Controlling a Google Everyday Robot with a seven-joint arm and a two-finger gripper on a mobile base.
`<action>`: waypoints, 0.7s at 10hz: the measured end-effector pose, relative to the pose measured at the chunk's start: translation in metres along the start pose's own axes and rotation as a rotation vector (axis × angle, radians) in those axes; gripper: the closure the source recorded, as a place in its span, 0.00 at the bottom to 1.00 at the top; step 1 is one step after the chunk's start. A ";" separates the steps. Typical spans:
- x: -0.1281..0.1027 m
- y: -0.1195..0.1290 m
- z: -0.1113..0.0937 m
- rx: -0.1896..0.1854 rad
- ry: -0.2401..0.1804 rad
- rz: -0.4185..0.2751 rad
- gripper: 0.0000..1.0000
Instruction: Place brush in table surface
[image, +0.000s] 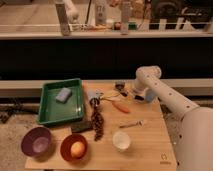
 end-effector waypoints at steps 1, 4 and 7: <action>0.000 0.001 -0.002 -0.009 -0.025 -0.004 1.00; 0.003 0.000 -0.026 -0.027 -0.158 -0.016 1.00; 0.001 0.002 -0.047 -0.034 -0.263 -0.032 1.00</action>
